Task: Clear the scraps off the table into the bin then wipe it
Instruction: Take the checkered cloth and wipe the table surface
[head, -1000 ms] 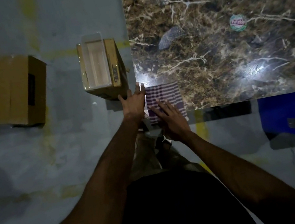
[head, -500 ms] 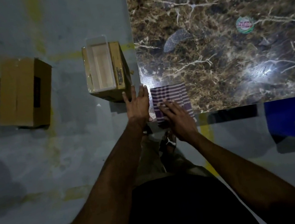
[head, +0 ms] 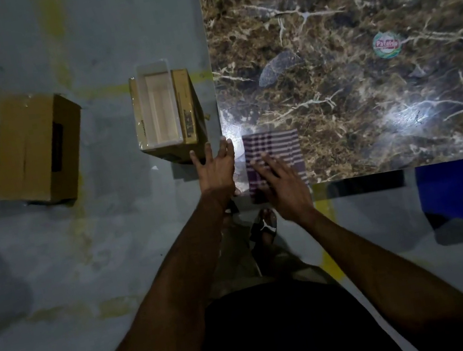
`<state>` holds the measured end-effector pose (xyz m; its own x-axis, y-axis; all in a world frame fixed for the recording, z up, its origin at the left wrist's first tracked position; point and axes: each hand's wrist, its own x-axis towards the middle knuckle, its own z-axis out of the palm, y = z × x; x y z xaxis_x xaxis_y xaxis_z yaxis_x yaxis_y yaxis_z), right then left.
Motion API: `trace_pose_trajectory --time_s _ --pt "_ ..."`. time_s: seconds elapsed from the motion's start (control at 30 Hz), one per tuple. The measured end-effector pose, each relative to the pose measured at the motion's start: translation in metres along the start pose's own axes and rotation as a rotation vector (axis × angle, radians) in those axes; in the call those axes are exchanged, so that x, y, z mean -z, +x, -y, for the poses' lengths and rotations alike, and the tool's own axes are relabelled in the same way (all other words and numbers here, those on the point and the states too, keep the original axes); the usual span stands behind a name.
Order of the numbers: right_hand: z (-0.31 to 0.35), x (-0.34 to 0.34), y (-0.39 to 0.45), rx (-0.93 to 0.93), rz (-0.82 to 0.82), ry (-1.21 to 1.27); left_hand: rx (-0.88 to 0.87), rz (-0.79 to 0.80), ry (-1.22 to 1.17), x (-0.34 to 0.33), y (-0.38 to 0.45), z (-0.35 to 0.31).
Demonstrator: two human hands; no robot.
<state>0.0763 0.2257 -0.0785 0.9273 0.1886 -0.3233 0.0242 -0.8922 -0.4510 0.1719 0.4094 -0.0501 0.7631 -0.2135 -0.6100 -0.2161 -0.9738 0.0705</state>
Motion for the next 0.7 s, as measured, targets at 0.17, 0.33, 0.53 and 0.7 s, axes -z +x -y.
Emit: trace_pose_trajectory --time_s 0.17,0.33,0.53,0.7 --pt "0.026 -0.012 0.038 -0.102 -0.109 0.033 0.005 -0.013 -0.001 -0.006 0.003 0.002" --pt "0.015 -0.01 -0.004 0.031 -0.031 -0.03 0.01 0.003 0.009 0.0 -0.001 0.0" --pt "0.0 0.003 0.032 -0.133 -0.132 0.048 0.016 -0.007 0.034 0.002 -0.005 -0.003" --pt "0.025 -0.015 0.011 0.009 -0.059 -0.02 0.018 -0.022 0.035 0.003 -0.007 -0.003"
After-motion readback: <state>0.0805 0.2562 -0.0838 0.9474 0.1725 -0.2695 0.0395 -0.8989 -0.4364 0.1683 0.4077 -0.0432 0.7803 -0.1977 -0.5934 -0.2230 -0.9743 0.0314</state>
